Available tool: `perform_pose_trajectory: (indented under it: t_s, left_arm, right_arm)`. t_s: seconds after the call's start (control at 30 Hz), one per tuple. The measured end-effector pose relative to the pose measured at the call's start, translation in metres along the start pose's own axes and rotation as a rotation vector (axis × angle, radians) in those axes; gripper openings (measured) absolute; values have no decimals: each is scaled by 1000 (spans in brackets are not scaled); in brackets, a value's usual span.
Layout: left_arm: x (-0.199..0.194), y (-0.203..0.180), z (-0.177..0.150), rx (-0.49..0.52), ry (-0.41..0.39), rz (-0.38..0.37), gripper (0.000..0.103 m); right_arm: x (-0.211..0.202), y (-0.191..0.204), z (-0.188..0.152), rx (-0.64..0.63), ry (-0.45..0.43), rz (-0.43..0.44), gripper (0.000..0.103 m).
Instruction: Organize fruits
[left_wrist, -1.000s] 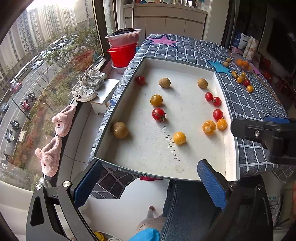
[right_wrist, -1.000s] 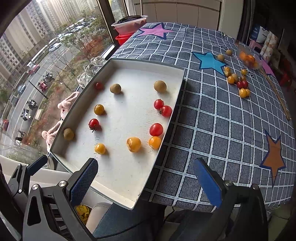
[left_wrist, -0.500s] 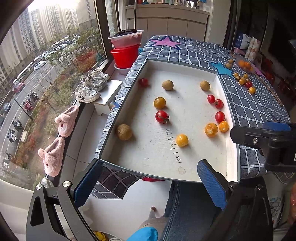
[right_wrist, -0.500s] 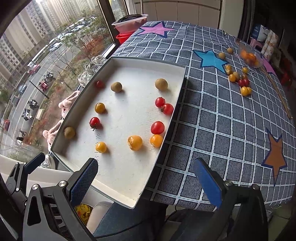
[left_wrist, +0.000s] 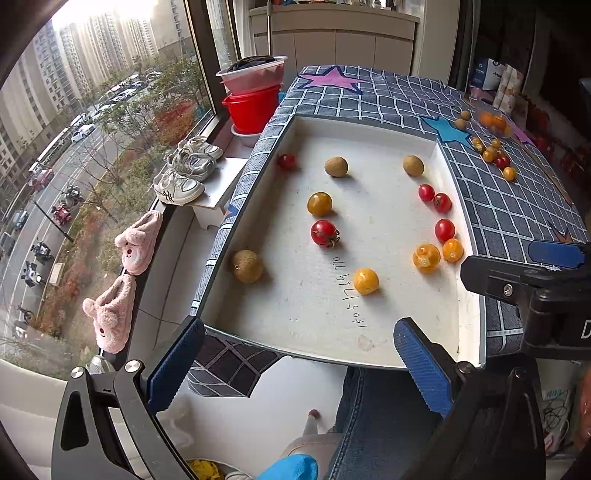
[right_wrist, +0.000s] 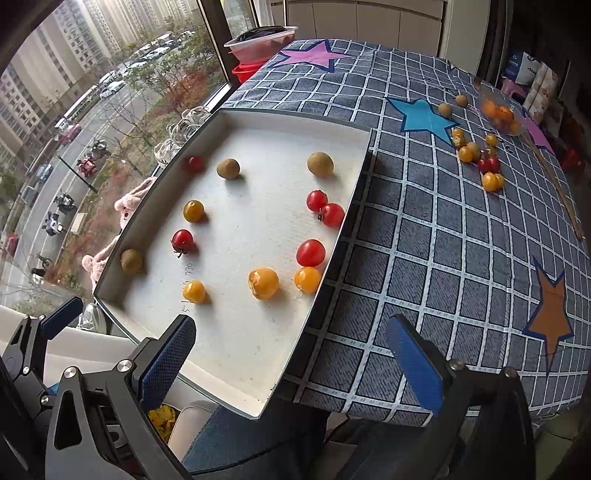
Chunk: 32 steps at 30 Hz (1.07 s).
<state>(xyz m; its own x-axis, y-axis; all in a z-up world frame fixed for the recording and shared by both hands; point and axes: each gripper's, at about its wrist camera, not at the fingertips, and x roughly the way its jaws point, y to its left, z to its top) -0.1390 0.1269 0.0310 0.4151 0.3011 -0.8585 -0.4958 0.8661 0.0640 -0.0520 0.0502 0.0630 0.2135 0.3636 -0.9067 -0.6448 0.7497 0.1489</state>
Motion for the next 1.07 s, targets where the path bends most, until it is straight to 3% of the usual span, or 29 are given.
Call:
perform_pose_trajectory:
  t_s: [0.77,0.97,1.07]
  left_arm:
    - [8,-11,5,9,30,11,103]
    - [3,-14,6,29,-14,22,103]
    - [3,-16,6,35,0,5,103]
  right_arm:
    - [7,-8,-1,7,8,18,103]
    - [8,-8,-1,6,9,18,103]
    - [8,-8,-1,6,9,17,103]
